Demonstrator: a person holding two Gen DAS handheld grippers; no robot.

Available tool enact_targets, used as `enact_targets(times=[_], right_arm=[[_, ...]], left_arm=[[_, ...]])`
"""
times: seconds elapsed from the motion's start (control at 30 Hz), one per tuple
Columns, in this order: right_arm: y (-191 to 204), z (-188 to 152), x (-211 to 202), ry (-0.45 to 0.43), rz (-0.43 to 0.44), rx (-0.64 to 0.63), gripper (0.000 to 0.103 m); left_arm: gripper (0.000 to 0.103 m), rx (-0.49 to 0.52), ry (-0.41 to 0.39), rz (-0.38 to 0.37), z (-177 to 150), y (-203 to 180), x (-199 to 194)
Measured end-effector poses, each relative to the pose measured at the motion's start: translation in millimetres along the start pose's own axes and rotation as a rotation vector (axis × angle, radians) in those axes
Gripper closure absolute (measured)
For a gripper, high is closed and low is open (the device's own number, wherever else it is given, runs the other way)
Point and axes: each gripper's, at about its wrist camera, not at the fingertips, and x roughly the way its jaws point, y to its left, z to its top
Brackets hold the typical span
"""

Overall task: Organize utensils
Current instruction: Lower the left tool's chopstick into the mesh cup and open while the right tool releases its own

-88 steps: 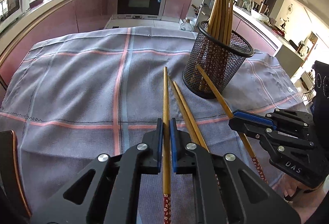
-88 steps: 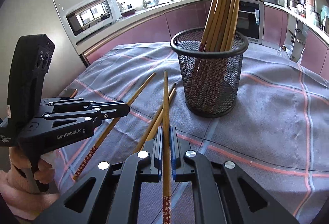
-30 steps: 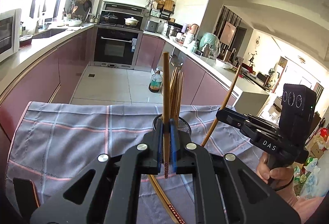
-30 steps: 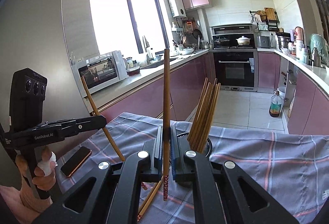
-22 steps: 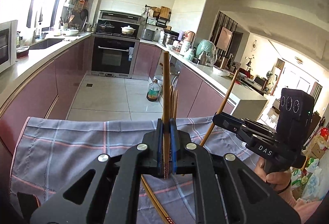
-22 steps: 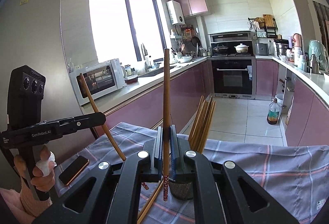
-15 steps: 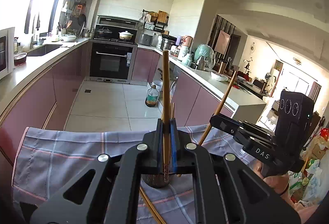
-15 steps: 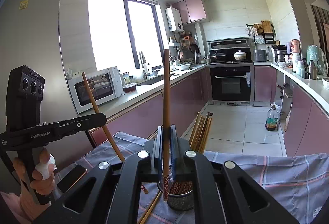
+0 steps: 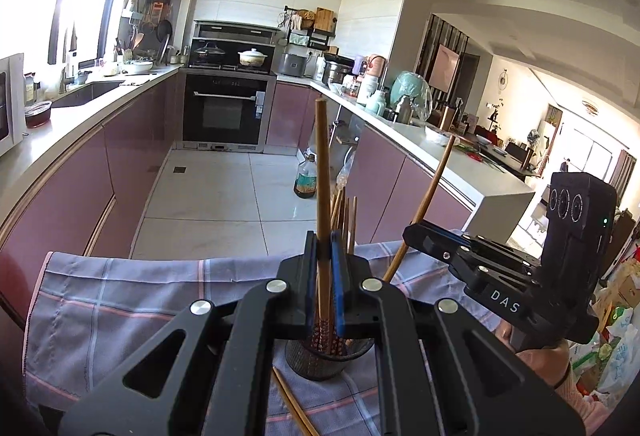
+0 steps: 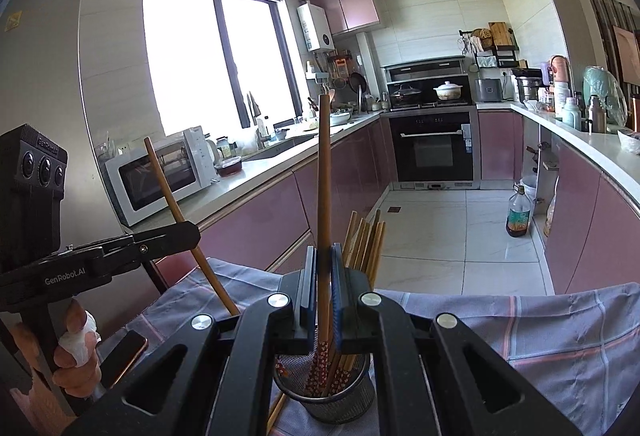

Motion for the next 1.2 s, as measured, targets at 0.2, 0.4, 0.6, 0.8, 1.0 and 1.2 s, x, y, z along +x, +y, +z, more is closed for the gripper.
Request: enact_targets(times=[0.2,0.4,0.6,0.8,1.0,1.2], right_arm=[[-5,-9,17,0.077,0.002,0.012,0.098],[-2,-20,32,0.173,-0.004,-0.008,0.097],[-8,-27,44,0.234,-0.018,0.017,0.095],[-13,-30,46,0.240,-0.034,0.035,0.094],[-13,-32,42,0.226,-0.023,0.041,0.086],[-8,-38,33,0.216,-0.008,0.027,0.081]], left_arm=[[0.096,0.004,0.079,0.005,-10,4,29],[0.096,0.032,0.167,0.000,-19,9,56],[0.095,0.049,0.235,-0.004,-25,14,82],[0.095,0.039,0.262,0.007,-29,24,104],[0.095,0.013,0.265,0.026,-39,36,112],[0.095,-0.006,0.246,0.045,-53,43,103]])
